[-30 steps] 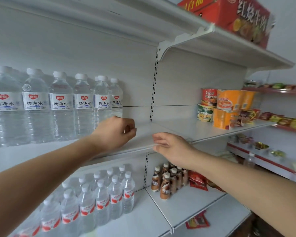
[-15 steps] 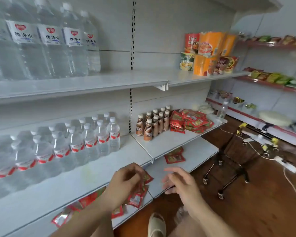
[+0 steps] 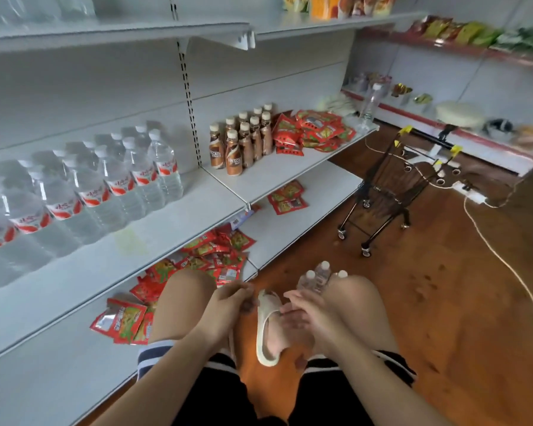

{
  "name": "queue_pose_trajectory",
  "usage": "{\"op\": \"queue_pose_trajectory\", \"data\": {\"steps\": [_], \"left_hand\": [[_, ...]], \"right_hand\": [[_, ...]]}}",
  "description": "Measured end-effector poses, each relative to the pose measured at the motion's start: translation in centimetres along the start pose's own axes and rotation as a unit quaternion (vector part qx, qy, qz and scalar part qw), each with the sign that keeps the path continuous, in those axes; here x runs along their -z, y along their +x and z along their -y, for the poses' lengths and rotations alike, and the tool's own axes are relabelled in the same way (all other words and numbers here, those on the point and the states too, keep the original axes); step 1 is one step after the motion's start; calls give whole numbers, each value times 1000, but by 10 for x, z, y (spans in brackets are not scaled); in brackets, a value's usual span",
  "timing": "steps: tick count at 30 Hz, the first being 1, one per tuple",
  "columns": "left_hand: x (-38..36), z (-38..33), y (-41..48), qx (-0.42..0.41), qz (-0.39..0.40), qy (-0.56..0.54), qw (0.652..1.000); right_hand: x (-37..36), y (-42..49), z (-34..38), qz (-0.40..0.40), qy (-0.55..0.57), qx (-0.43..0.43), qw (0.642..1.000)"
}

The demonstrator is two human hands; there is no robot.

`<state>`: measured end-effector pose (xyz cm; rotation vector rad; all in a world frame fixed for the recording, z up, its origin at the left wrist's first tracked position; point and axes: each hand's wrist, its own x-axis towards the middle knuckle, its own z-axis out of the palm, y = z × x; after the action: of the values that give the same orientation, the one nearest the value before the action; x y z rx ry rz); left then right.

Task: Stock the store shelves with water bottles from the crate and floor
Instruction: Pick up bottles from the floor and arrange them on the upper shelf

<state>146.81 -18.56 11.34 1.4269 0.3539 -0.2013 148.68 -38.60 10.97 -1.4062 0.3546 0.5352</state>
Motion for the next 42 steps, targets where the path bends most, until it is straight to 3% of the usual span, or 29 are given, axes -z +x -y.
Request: {"op": "queue_pose_trajectory", "data": {"steps": [6, 22, 26, 32, 39, 42], "left_hand": [[-34, 5, 6, -9, 84, 11, 996], [-88, 23, 24, 20, 189, 141, 972], [-103, 29, 43, 11, 187, 231, 955], [-149, 36, 134, 28, 128, 422, 897], [-174, 110, 236, 165, 110, 471, 860], [-186, 119, 246, 185, 123, 479, 849]], "right_hand": [[25, -23, -17, -97, 9, 13, 995], [87, -27, -22, -159, -71, 2, 985], [102, 16, -11, -134, -85, -9, 987], [128, 133, -2, -107, -121, -19, 987], [164, 236, -54, -138, -152, -137, 969], [167, 270, -77, -146, -202, -123, 961]]}}
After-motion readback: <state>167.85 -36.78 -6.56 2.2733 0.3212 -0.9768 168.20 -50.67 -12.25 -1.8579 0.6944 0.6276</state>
